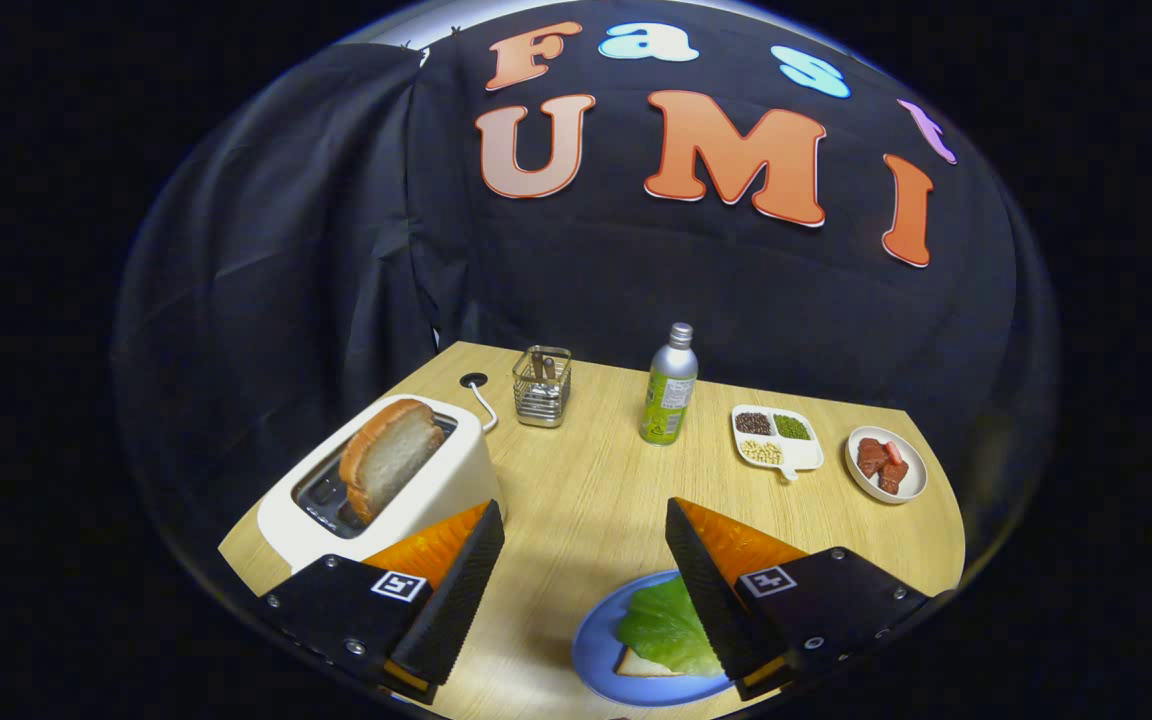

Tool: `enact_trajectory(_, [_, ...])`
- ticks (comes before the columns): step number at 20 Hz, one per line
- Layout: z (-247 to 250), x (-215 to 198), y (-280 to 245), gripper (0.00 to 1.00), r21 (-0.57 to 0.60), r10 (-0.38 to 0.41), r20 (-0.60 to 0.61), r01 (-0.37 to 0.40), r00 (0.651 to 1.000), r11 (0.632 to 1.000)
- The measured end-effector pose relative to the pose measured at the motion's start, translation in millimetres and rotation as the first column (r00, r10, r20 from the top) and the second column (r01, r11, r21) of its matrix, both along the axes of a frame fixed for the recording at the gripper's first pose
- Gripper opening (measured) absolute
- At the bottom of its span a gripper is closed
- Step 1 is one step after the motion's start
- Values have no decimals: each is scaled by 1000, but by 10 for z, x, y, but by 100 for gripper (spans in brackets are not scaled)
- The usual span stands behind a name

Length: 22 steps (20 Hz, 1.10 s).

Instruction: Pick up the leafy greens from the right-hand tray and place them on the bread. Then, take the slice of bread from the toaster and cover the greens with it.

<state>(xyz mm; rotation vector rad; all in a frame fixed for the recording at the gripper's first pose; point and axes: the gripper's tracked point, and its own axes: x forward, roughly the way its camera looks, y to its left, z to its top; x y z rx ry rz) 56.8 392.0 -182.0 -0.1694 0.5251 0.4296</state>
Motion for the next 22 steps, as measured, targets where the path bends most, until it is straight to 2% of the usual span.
enact_trajectory(12, [268, -64, 825, 98, 60, 84, 0, -84, 996, 995])
enact_trajectory(20, [70, -155, 1169, 98, 25, 148, -47, -147, 988, 989])
enact_trajectory(22, [43, -147, 1199, 91, 8, 149, -41, -148, 988, 989])
